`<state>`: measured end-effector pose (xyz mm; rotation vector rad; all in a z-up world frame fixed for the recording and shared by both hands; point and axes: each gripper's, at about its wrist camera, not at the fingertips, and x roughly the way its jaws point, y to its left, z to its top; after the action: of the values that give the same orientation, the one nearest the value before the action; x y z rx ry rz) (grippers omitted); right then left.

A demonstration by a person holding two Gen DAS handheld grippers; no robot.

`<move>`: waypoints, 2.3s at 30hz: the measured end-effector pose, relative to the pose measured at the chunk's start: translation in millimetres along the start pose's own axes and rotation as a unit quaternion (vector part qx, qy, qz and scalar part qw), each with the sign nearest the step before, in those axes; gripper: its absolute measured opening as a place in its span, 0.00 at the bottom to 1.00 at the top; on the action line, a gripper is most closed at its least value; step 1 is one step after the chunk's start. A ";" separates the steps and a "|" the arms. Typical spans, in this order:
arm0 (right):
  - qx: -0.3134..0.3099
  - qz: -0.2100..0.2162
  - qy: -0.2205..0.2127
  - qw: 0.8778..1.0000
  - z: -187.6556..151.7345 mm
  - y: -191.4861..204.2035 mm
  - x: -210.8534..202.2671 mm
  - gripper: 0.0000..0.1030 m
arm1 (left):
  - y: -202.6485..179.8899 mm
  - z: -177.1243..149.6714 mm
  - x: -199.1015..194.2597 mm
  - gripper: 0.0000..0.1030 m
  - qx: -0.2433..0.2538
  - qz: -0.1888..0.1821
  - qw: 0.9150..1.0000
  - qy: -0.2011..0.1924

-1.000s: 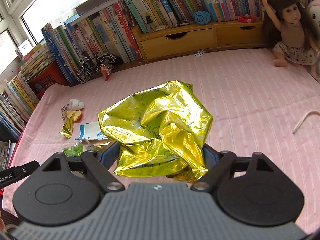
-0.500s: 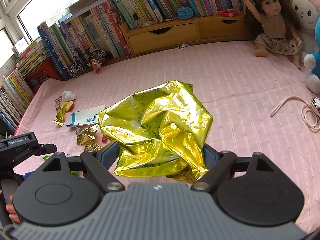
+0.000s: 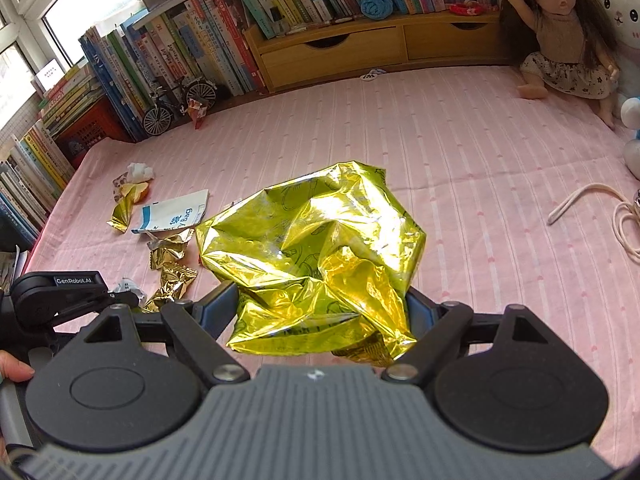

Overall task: Collect trash
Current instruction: 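Lift the green-and-white wrapper with the left gripper while the right lifts the gold bag, then carry both held wrappers down past the bed edge to the black bin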

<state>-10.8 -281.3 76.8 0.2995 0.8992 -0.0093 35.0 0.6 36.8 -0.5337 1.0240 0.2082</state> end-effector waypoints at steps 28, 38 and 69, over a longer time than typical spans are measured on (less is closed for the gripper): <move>-0.082 0.043 0.015 0.996 -115.6 126.0 -61.9 0.83 | 153.3 -75.7 -135.9 0.37 0.096 0.021 0.995 -0.012; -0.117 0.046 0.051 0.991 -166.7 163.8 -71.2 0.83 | 213.7 -110.0 -136.3 0.37 0.093 0.031 0.995 0.031; -0.238 0.014 0.184 0.953 -282.5 220.6 -5.4 0.83 | 301.6 -153.2 -67.4 0.37 0.108 0.035 0.985 0.128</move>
<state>-202.2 3.0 -28.1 -0.1450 1.2336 0.2962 -238.1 184.8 -65.7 -0.3319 1.2998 0.0897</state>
